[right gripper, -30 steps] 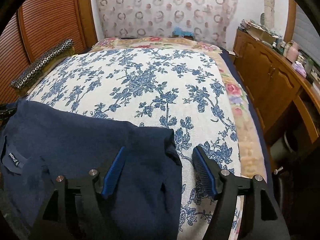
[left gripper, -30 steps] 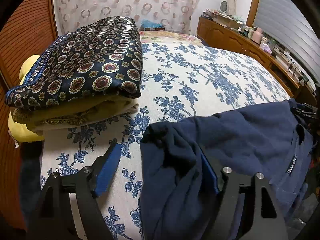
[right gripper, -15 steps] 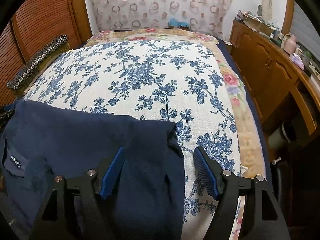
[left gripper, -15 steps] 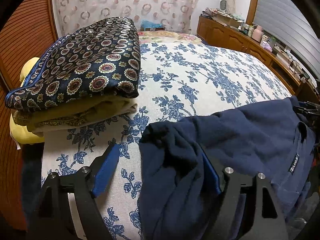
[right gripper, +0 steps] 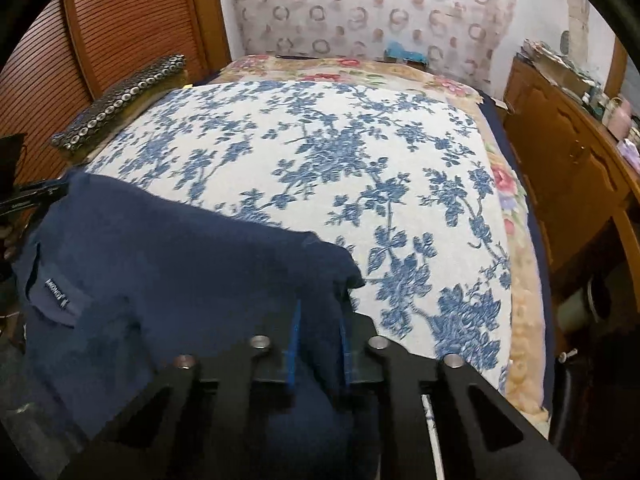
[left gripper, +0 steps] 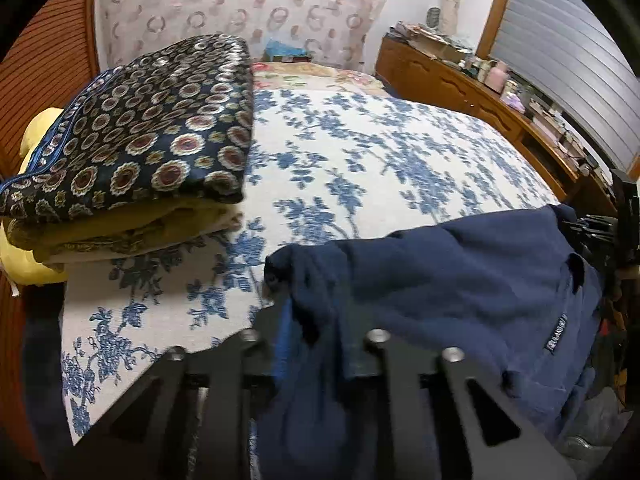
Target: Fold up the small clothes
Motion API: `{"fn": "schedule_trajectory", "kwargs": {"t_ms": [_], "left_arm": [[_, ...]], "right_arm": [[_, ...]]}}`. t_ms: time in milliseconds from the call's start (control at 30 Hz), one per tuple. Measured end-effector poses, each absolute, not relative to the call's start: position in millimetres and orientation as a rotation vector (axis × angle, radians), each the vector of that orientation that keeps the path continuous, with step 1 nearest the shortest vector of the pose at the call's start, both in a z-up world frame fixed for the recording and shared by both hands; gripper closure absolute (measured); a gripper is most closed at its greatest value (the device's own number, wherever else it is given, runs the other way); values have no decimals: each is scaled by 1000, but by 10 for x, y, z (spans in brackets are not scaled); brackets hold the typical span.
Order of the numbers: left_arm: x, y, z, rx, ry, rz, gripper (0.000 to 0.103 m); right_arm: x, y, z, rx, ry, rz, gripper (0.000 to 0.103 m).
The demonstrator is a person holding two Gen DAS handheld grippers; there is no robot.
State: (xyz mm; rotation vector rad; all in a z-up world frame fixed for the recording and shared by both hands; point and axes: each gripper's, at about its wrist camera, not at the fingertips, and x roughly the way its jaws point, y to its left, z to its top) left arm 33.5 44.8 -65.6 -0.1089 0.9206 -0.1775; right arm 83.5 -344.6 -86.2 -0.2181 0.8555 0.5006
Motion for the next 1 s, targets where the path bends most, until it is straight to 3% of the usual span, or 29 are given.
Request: {"fn": "schedule_trajectory", "kwargs": {"t_ms": [133, 400, 1000], "left_arm": [[128, 451, -361, -162, 820, -173, 91], [-352, 283, 451, -170, 614, -240, 92], [-823, 445, 2283, -97, 162, -297, 92]], "right_arm": [[682, -3510, -752, -171, 799, 481, 92], [8, -3677, 13, -38, 572, 521, 93], [-1038, -3713, 1961, -159, 86, 513, 93]]}}
